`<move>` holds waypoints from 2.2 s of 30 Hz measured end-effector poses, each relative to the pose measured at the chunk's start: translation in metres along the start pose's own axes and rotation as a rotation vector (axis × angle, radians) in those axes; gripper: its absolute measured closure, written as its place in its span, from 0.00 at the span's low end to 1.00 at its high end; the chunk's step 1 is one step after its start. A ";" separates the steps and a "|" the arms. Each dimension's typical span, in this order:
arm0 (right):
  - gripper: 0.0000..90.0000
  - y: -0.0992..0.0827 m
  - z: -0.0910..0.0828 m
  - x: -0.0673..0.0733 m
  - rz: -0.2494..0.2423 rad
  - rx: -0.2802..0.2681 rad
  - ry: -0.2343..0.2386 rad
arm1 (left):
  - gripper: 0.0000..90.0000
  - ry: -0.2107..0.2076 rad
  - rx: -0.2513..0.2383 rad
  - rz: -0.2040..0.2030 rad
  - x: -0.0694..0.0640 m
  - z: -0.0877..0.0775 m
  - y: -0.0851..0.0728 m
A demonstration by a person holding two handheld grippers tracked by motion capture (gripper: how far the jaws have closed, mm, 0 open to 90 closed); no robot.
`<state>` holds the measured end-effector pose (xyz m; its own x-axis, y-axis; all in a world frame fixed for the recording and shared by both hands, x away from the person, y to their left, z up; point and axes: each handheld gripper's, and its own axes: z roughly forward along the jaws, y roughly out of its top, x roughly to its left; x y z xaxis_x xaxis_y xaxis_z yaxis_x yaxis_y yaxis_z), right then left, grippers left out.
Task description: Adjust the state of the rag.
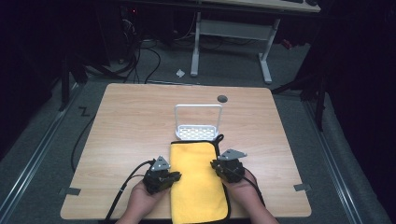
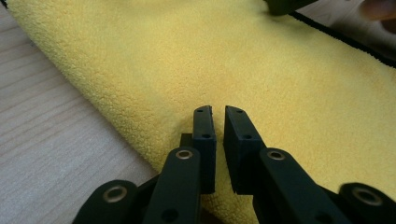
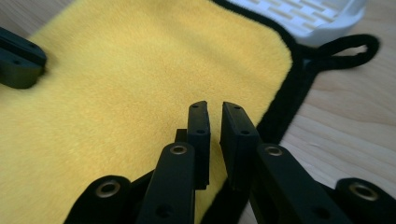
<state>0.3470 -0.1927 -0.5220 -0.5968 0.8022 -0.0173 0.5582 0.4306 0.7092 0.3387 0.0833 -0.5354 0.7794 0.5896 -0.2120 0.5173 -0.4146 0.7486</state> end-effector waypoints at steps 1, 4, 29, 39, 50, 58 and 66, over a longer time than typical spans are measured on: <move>0.92 -0.001 0.004 0.002 -0.011 0.018 -0.010 | 0.92 -0.003 0.002 0.001 0.000 -0.001 -0.001; 0.91 -0.006 -0.002 0.004 -0.012 0.015 0.006 | 0.91 -0.042 0.010 -0.019 -0.002 -0.004 -0.004; 0.88 -0.038 -0.027 0.015 -0.069 -0.030 0.077 | 0.51 0.093 -0.095 -0.268 0.051 0.007 0.027; 0.88 -0.038 -0.027 0.014 -0.063 -0.027 0.082 | 0.80 0.095 -0.079 -0.204 0.046 0.024 0.028; 0.67 -0.028 -0.023 -0.009 0.027 -0.066 -0.006 | 0.85 0.117 -0.079 -0.187 0.042 0.023 0.026; 0.47 -0.005 0.003 -0.038 0.135 -0.036 -0.037 | 0.84 0.109 -0.081 -0.193 0.043 0.023 0.026; 0.62 0.001 0.015 -0.035 0.116 -0.019 -0.049 | 0.84 0.108 -0.080 -0.196 0.043 0.023 0.026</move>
<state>0.3768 -0.2138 -0.5307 -0.4994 0.8658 0.0314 0.6107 0.3261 0.7216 0.3937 0.0824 -0.5397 0.6224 0.7257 -0.2932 0.6219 -0.2312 0.7482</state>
